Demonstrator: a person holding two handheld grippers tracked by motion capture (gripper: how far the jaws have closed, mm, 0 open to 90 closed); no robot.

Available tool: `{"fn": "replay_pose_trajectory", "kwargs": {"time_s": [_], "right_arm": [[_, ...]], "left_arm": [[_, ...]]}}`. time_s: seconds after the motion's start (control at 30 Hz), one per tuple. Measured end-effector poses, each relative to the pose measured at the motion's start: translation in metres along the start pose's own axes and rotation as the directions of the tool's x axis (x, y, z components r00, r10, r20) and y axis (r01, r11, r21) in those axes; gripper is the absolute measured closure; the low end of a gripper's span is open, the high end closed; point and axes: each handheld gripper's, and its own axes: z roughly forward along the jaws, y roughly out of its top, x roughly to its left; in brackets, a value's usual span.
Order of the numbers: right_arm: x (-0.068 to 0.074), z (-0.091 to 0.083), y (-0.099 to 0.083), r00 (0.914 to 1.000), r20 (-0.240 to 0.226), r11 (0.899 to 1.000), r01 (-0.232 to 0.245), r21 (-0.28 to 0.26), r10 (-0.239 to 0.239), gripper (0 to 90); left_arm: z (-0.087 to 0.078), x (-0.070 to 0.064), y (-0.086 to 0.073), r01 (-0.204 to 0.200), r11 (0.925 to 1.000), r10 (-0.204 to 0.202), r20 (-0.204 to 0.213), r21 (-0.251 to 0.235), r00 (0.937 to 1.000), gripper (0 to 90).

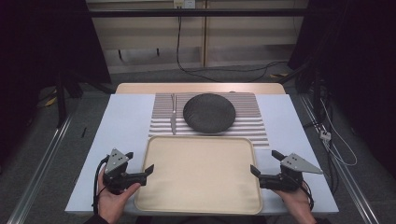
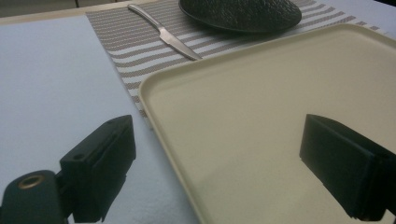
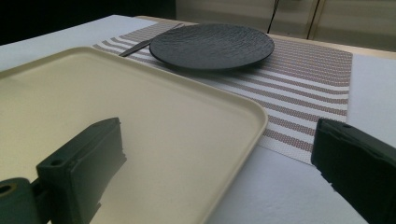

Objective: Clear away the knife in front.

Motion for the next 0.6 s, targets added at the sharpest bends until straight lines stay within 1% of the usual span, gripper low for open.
{"fn": "replay_pose_trajectory", "kwargs": {"time_s": [0.03, 0.1, 0.17, 0.2, 0.27, 0.3, 0.37, 0.53, 0.6], "right_arm": [[0.000, 0.000, 0.000, 1.0000, 0.000, 1.000, 0.000, 0.000, 0.000, 2.5], [-0.001, 0.000, 0.000, 1.0000, 0.003, 1.000, 0.001, 0.005, -0.001, 2.5], [-0.001, 0.000, 0.000, 1.0000, 0.001, 1.000, 0.005, 0.007, -0.005, 2.5], [-0.001, 0.000, 0.000, 1.0000, 0.000, 1.000, 0.005, 0.007, -0.005, 2.5], [-0.001, 0.000, 0.000, 1.0000, -0.002, 1.000, 0.004, 0.008, -0.004, 2.5], [-0.001, 0.000, 0.000, 1.0000, -0.003, 1.000, 0.003, 0.009, -0.003, 2.5], [0.000, 0.001, 0.000, 1.0000, 0.000, 1.000, 0.006, 0.009, -0.006, 2.5], [0.000, 0.002, 0.000, 0.9999, -0.004, 1.000, 0.012, 0.017, -0.012, 2.5], [-0.001, 0.002, 0.000, 0.9999, -0.003, 1.000, 0.013, 0.019, -0.013, 2.5]], "left_arm": [[0.000, 0.000, 0.000, -0.007, 1.0000, 0.007, 0.002, 0.005, 1.0000, 10.1], [0.001, 0.000, 0.001, -0.003, 0.9999, 0.003, 0.007, 0.016, 1.0000, 8.7], [0.002, 0.001, 0.002, 0.001, 0.9997, -0.001, 0.003, 0.026, 1.0000, 8.7], [0.002, 0.001, 0.003, 0.004, 0.9997, -0.004, 0.005, 0.025, 1.0000, 8.5], [0.002, 0.002, 0.005, 0.017, 0.9993, -0.017, 0.009, 0.032, 0.9998, 8.8], [0.003, 0.003, 0.006, 0.031, 0.9988, -0.032, 0.015, 0.038, 0.9994, 9.2], [0.004, 0.003, 0.009, 0.037, 0.9979, -0.038, 0.025, 0.054, 0.9990, 9.7], [0.007, 0.004, 0.016, 0.017, 0.9982, -0.019, 0.030, 0.057, 0.9994, 9.1], [0.010, 0.005, 0.019, 0.017, 0.9979, -0.020, 0.037, 0.063, 0.9991, 9.1]]}}
